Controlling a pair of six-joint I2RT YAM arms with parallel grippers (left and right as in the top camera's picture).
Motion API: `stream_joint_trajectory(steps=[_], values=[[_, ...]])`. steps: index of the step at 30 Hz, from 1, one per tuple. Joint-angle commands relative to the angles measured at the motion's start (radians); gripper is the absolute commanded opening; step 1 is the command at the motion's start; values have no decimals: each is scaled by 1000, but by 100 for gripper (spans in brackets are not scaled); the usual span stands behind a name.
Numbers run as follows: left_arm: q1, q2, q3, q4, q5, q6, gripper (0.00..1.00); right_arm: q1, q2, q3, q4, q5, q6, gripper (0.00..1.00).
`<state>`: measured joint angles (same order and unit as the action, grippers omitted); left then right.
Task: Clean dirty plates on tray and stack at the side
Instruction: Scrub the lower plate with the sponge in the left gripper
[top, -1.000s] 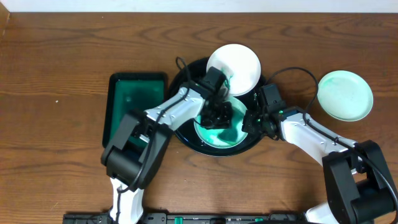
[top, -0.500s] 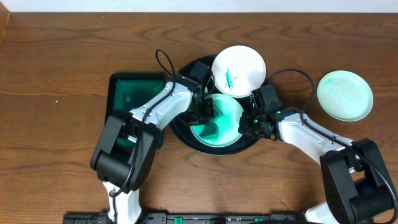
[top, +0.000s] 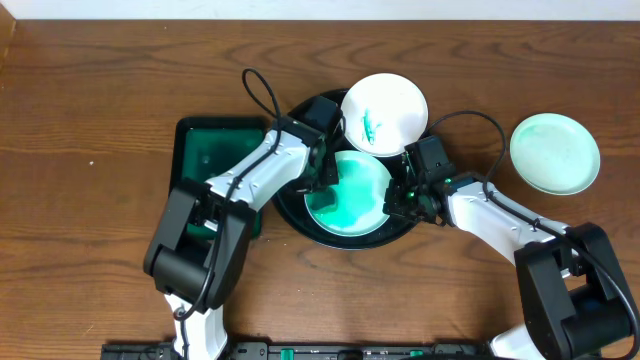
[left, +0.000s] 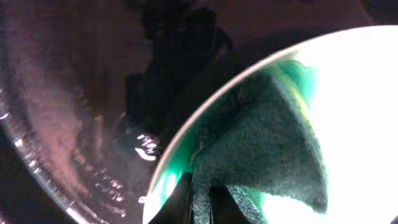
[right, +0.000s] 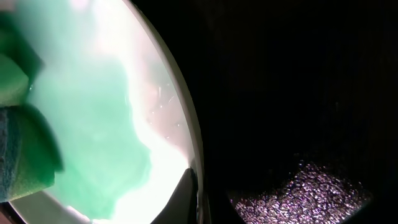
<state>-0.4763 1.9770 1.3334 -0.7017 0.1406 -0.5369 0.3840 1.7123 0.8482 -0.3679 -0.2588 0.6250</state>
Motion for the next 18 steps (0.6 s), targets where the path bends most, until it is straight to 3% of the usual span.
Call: stream_joint_trajectory(steps=[1,7,18], values=[[54,76,-19,87,114,99,7,-4,34,-13,-9,67,-18,1],[22,76,-19,156,325,98,7,-3,34,-13,-10,67,-27,1],[-93,86,-19,193,346,81,7,-2,34,-13,-23,66,-35,1]])
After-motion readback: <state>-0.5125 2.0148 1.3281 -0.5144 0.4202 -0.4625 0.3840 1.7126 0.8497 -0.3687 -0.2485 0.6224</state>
